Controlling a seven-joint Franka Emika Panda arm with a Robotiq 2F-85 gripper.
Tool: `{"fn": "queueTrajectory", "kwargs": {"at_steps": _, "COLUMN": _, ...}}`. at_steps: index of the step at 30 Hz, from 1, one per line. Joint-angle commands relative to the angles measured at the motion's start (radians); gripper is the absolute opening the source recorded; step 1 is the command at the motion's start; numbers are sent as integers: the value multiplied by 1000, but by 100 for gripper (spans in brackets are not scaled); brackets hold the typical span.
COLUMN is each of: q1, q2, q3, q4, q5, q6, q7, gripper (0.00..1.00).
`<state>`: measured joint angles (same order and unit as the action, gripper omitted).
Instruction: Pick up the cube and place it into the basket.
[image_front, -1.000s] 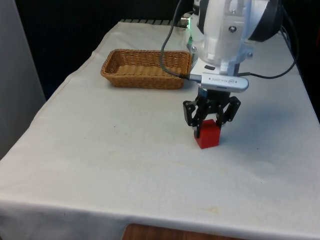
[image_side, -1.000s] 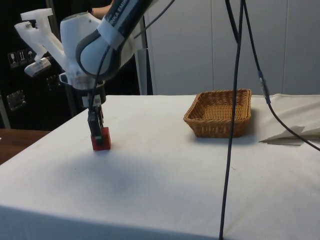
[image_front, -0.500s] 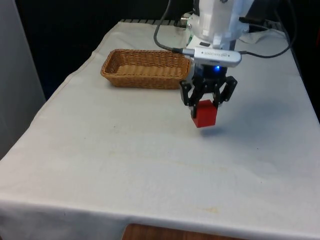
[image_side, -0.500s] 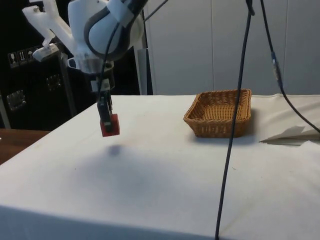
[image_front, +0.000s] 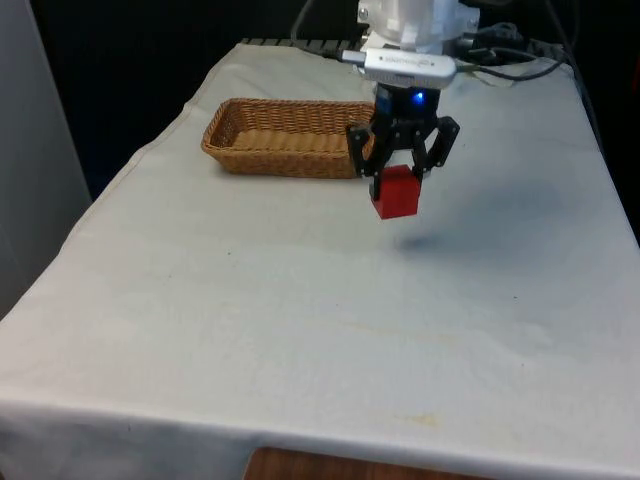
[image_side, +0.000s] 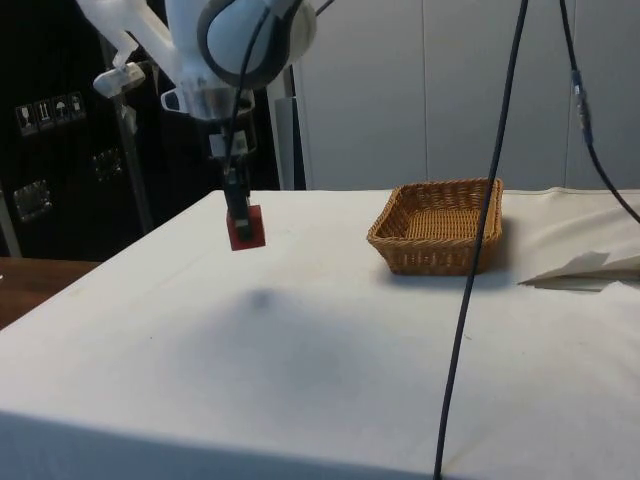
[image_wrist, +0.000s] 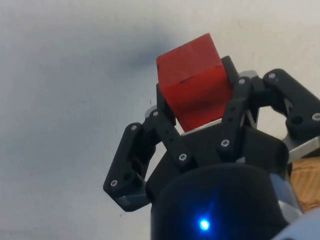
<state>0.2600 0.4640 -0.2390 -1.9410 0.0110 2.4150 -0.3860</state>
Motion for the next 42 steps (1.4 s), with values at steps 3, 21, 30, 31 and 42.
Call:
{"fn": "queueTrajectory", "kwargs": {"at_steps": 3, "q1": 2, "q2": -51, "q3": -14, "q4": -53, "q5": -8, "q6": 6, "q7": -10, "gripper": 3}}
{"fn": "queueTrajectory", "kwargs": {"at_steps": 21, "q1": 1, "q2": -200, "q3": -46, "q4": -216, "q5": -15, "q6": 24, "q7": -39, "gripper": 3}}
{"fn": "queueTrajectory", "kwargs": {"at_steps": 30, "q1": 1, "q2": -262, "q3": -61, "q4": -287, "q5": -19, "q6": 35, "q7": -50, "gripper": 3}}
{"fn": "queueTrajectory", "kwargs": {"at_steps": 31, "q1": 1, "q2": -268, "q3": -62, "q4": -294, "q5": -20, "q6": 36, "q7": -50, "gripper": 3}}
{"fn": "queueTrajectory", "kwargs": {"at_steps": 42, "q1": 0, "q2": -324, "q3": -75, "q4": -351, "q5": -15, "q6": 23, "q7": -65, "gripper": 3}}
